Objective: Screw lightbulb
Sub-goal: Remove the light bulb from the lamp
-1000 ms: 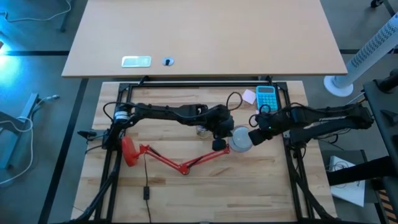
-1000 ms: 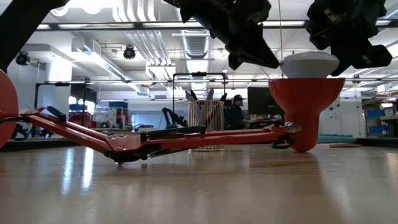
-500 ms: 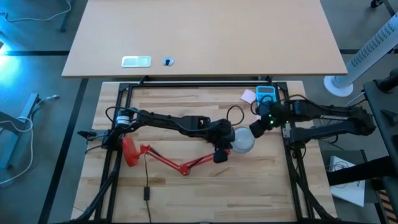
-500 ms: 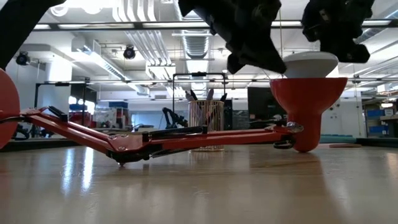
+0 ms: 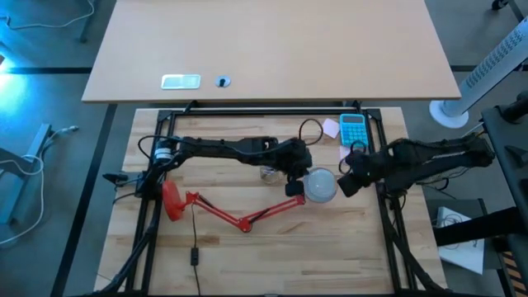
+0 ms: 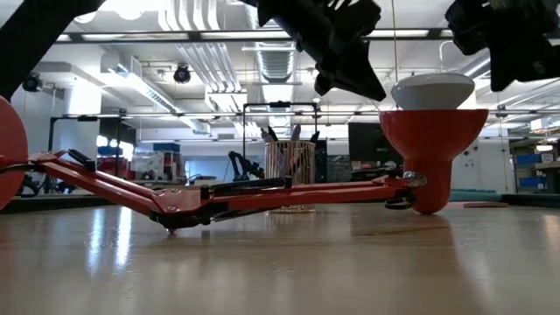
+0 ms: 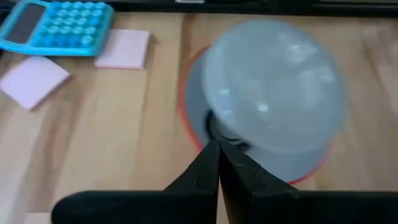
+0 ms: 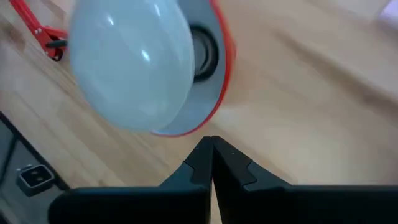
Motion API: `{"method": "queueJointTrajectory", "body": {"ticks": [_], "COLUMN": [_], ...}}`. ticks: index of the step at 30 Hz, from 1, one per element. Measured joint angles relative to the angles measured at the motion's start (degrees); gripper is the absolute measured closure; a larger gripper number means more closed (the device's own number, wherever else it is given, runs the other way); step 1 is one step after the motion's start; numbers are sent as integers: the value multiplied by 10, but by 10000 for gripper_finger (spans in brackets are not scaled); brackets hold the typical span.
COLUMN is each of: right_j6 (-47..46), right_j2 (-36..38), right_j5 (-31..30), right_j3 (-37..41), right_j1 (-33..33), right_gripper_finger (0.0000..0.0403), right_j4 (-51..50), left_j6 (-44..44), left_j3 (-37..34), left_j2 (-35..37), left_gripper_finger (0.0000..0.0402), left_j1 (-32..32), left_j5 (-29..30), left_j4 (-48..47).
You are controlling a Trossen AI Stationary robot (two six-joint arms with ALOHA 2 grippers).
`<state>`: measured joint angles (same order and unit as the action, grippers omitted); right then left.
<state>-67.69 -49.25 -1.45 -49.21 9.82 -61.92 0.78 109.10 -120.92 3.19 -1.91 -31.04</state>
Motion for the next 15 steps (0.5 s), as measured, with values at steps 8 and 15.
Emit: {"method": "queueJointTrajectory", "body": {"ticks": [8, 15], "right_j6": [-73, -81], "right_j2": [0, -6], "right_j5": [-17, -29], "right_j3": [41, 43], "right_j1": [26, 18], "right_gripper_finger": [403, 403], "right_j4": [98, 110], "left_j6": [32, 30], "left_j3": [-2, -2], "left_j2": [-7, -7], "left_gripper_finger": [402, 401], "left_j1": [7, -13], "left_j5": [-1, 1], "left_j4": [5, 4]}}
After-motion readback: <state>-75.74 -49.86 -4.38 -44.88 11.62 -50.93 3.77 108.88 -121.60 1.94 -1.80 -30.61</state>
